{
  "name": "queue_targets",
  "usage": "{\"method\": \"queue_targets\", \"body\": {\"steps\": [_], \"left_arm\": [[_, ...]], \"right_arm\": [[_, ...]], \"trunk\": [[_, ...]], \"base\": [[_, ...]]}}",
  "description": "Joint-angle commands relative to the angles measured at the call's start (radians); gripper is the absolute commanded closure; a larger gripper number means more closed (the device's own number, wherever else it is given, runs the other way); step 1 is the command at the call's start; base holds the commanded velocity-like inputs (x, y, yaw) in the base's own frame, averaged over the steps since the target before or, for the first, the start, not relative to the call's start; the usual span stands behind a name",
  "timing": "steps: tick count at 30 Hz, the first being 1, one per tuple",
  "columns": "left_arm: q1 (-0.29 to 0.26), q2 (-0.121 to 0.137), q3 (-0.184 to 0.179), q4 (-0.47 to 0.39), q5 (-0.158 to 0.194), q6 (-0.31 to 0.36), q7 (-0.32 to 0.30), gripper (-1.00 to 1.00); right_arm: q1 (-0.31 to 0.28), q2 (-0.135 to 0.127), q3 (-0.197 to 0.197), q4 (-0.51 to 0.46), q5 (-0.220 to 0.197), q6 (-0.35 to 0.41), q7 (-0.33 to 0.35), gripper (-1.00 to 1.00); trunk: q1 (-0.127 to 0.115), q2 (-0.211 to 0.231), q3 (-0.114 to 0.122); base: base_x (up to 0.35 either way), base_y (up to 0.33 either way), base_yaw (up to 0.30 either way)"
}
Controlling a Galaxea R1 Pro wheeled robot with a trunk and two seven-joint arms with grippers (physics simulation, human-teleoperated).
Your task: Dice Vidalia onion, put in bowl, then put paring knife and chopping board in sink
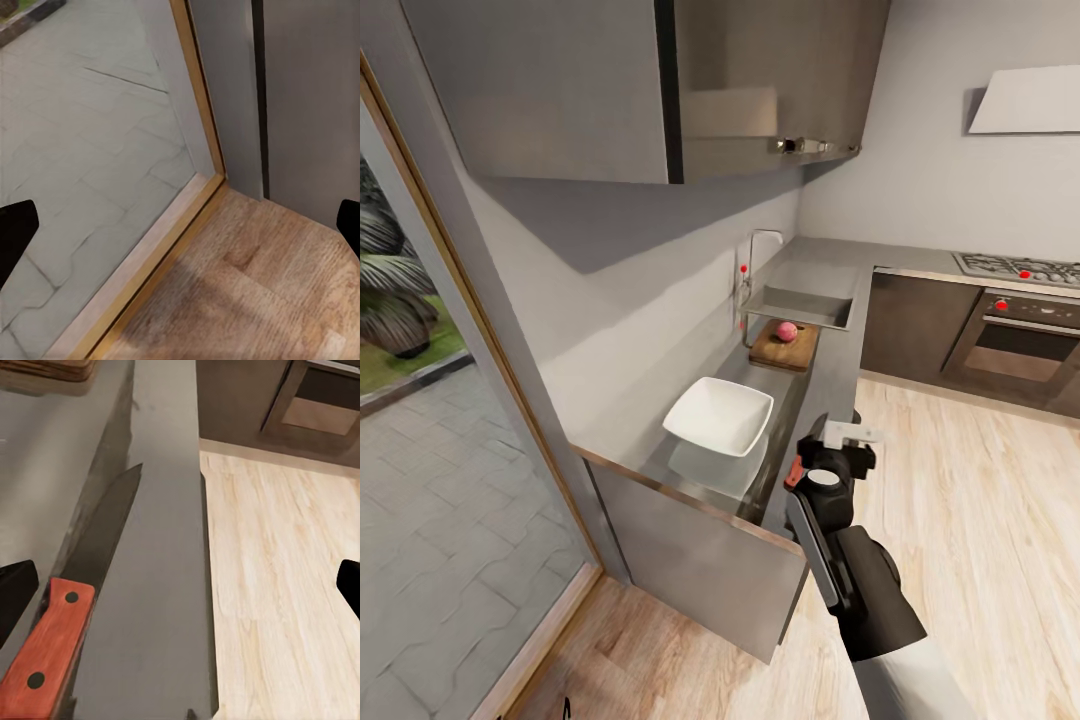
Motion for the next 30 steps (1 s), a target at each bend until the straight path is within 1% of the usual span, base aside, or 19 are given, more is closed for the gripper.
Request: {"method": "queue_targets", "body": {"steps": [1, 4, 5, 9, 14, 18, 30], "left_arm": [[-0.002, 0.000, -0.006, 0.004, -0.006, -0.003, 0.010, -1.00], [-0.002, 0.000, -0.006, 0.004, -0.006, -0.003, 0.010, -1.00], [-0.002, 0.000, -0.006, 0.004, -0.006, -0.003, 0.010, -1.00], [-0.002, 0.000, -0.006, 0.004, -0.006, -0.003, 0.010, -1.00], [-0.002, 0.000, -0.006, 0.004, -0.006, -0.003, 0.010, -1.00], [-0.002, 0.000, -0.006, 0.004, -0.006, -0.003, 0.010, -1.00], [-0.002, 0.000, -0.006, 0.004, -0.006, -0.003, 0.010, -1.00]], "right_arm": [[-0.001, 0.000, 0.001, -0.001, -0.005, 0.005, -0.004, -1.00], [-0.001, 0.000, 0.002, 0.000, -0.011, 0.005, 0.003, -1.00], [-0.001, 0.000, 0.002, 0.000, -0.020, 0.004, 0.005, -1.00], [-0.001, 0.000, 0.003, 0.000, -0.075, 0.002, 0.006, -1.00], [-0.001, 0.000, 0.003, 0.000, -0.118, 0.002, 0.007, -1.00], [-0.001, 0.000, 0.003, 0.000, -0.125, 0.001, 0.007, -1.00], [-0.001, 0.000, 0.003, 0.000, -0.128, 0.001, 0.008, -1.00]], "trunk": [[0.000, -0.001, -0.001], [0.000, -0.001, -0.001], [0.000, -0.001, -0.001], [0.000, -0.001, -0.001], [0.000, -0.001, -0.001], [0.000, -0.001, -0.004], [0.000, -0.001, -0.022]], "base": [[0.000, 0.000, 0.000], [0.000, 0.000, 0.000], [0.000, 0.000, 0.000], [0.000, 0.000, 0.000], [0.000, 0.000, 0.000], [0.000, 0.000, 0.000], [0.000, 0.000, 0.000]]}}
